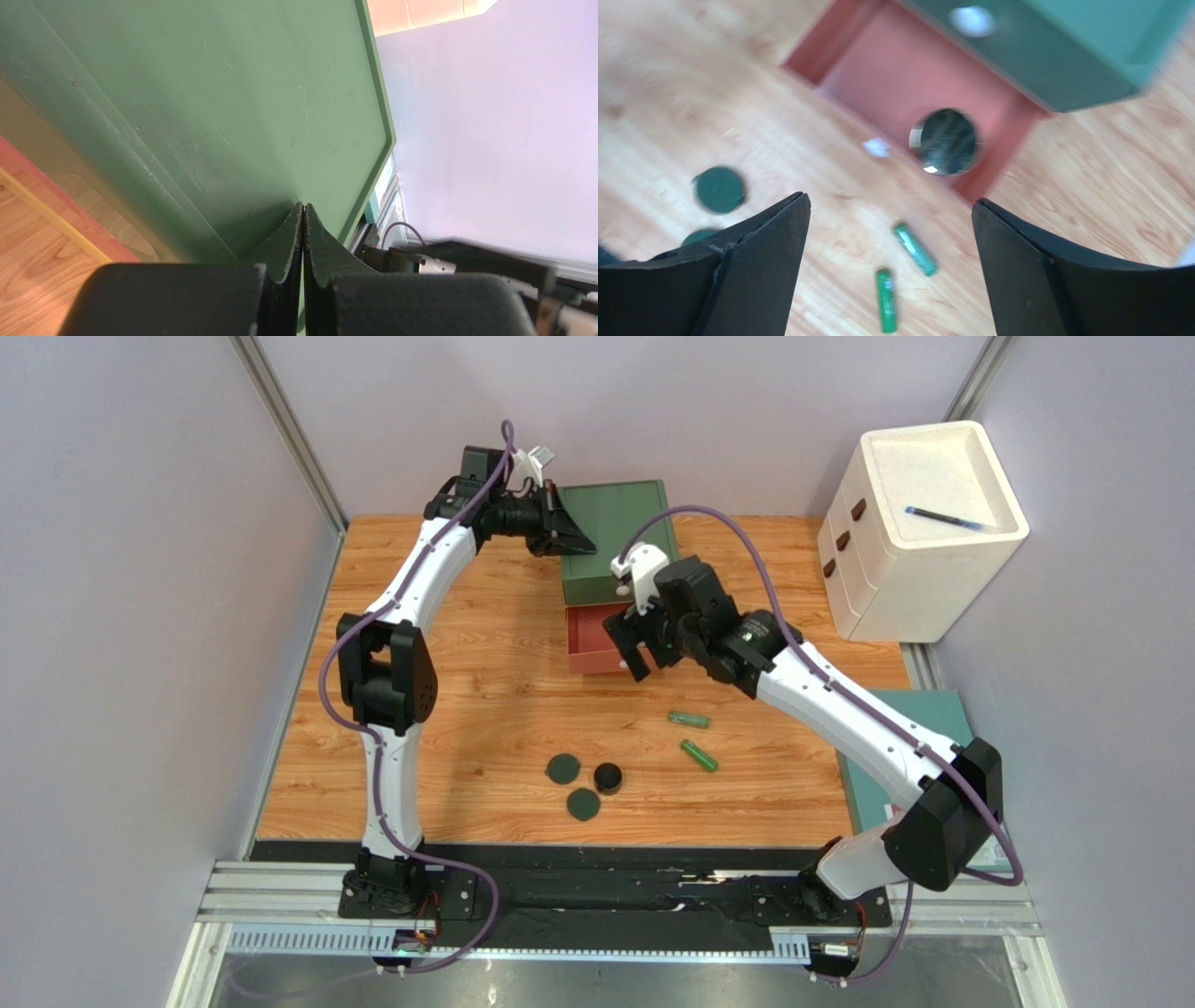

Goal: Organize the makeup

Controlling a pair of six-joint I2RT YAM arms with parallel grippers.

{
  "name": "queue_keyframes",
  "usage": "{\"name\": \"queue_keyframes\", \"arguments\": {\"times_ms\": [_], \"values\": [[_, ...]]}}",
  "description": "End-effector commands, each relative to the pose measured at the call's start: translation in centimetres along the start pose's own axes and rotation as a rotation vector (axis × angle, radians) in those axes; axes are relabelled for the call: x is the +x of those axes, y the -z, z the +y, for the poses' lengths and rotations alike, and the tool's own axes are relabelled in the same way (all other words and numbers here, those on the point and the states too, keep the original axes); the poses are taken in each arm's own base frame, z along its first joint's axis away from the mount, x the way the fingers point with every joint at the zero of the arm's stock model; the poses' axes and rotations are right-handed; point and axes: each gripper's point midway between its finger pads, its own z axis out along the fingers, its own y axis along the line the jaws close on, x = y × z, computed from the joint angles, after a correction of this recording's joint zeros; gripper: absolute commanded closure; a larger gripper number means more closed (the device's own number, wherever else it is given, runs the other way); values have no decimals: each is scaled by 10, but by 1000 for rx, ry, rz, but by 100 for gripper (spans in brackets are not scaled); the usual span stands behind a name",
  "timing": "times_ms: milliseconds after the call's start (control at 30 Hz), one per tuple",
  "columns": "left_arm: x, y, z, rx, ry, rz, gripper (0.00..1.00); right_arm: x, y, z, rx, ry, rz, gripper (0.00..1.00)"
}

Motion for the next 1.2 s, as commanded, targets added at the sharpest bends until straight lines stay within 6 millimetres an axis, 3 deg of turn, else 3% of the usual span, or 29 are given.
{"name": "queue_keyframes", "arguments": {"times_ms": [0,33,133,233,567,900,1000,1033,1100,1167], "values": [[31,-17,66,-177,100,80,100,32,2,59,-186,95,41,18],[31,-17,66,-178,101,81,100,47,1,81,-249,123,73,18],[31,-17,67,-182,102,80,100,72,-3,114,-311,190,121,18],[32,-17,68,-185,100,83,100,100,-17,131,-335,201,202,17],[35,-16,68,-184,100,93,100,132,-42,157,-381,216,346,16],[36,-15,71,-189,100,97,100,161,-52,172,-418,228,450,21],[36,-15,70,-188,99,96,100,172,-54,170,-404,232,512,29],[37,-16,71,-189,101,98,100,175,-54,170,-406,234,524,39],[36,-16,71,-190,99,95,100,180,-54,169,-399,232,546,46],[35,-15,70,-189,99,94,100,180,-54,168,-394,234,551,61]]}}
